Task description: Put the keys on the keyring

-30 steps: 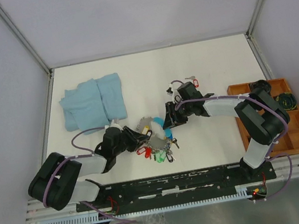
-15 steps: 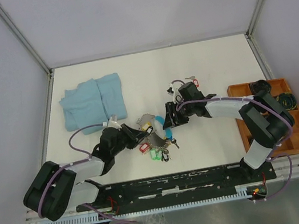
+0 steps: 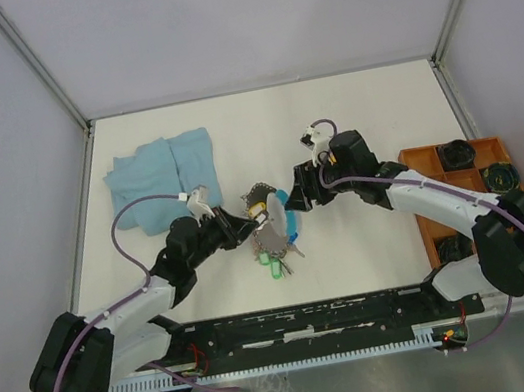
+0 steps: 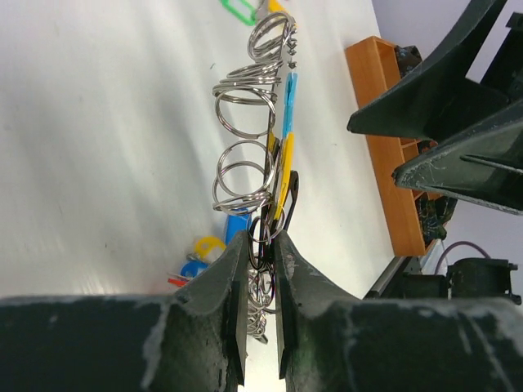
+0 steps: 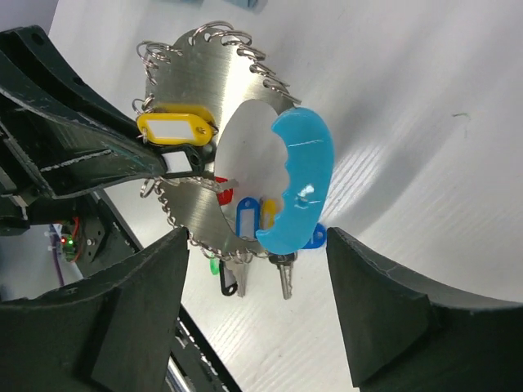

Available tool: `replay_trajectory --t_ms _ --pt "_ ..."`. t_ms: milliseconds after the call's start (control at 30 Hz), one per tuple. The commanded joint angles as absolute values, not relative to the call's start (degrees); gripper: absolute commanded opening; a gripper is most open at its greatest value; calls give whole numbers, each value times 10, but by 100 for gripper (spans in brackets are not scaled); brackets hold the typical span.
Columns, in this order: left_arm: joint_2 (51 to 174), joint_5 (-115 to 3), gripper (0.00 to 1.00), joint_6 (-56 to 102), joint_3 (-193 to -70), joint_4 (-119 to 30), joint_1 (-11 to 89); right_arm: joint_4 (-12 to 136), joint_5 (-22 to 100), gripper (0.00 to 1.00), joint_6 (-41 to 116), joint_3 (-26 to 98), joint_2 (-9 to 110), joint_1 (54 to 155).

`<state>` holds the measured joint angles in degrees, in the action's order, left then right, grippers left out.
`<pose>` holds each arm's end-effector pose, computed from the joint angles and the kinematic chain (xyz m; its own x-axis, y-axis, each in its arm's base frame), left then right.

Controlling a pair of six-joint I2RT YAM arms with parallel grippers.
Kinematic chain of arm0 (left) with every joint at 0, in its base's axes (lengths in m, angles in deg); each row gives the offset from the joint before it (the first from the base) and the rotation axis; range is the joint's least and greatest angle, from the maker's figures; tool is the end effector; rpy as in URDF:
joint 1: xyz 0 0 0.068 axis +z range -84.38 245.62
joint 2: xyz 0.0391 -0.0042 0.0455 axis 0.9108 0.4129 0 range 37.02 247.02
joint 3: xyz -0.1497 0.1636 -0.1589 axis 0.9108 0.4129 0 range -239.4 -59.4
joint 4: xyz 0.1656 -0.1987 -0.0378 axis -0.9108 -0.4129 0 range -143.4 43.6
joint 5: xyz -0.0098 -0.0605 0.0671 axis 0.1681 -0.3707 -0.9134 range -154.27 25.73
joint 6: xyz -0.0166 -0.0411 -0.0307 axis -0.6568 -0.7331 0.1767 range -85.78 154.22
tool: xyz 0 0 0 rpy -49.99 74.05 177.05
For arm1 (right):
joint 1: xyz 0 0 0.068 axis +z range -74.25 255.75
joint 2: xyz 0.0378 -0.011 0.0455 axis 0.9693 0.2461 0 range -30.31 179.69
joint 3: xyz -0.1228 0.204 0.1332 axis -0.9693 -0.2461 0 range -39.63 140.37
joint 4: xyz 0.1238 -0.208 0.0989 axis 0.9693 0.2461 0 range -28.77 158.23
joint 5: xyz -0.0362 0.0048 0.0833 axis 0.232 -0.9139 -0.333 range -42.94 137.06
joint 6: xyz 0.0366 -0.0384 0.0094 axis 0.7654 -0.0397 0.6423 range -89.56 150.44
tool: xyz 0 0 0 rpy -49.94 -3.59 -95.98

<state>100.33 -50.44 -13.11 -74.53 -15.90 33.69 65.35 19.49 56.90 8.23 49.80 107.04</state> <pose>0.1762 -0.1198 0.1739 -0.6944 -0.4085 -0.5924 0.2895 0.5950 -0.7497 0.2469 0.1693 0.2310 -0.8007 -0.0243 -0.5985 -0.4714 0.6421 0.6045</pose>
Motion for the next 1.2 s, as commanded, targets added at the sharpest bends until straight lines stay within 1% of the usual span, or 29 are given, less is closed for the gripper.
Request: replay_trajectory --t_ms 0,267,400,533,633,767,800,867,933,1000,1067,1133,1167 --pt "964 -484 3 -31 -791 -145 335 660 218 76 501 81 453 1066" --pt "956 -434 3 -8 -783 -71 335 707 143 80 394 119 465 1065" --pt "952 -413 3 -3 -779 -44 334 706 148 81 364 111 457 1065" --pt "945 -396 3 -3 -764 -2 334 695 138 80 366 110 451 1064" --pt "938 -387 3 -4 -762 5 332 682 126 76 364 106 449 1065" --pt "929 -383 3 -4 -762 4 329 679 88 66 367 111 454 1065" --pt "929 -383 3 -4 -762 4 328 676 76 61 369 112 454 1064" --pt "928 -382 3 -4 -764 4 326 671 59 47 376 113 456 1065" --pt "927 -384 3 -5 -762 4 326 670 54 25 376 113 453 1064" --pt "923 -390 5 -8 -758 2 325 673 53 14 371 113 447 1065" --pt "913 -404 15 -9 -754 -8 324 681 55 7 362 114 439 1064" --pt "899 -423 30 -10 -748 -23 325 684 60 1 350 112 428 1064" --pt "890 -433 37 -11 -746 -31 325 685 63 1 344 111 421 1064"
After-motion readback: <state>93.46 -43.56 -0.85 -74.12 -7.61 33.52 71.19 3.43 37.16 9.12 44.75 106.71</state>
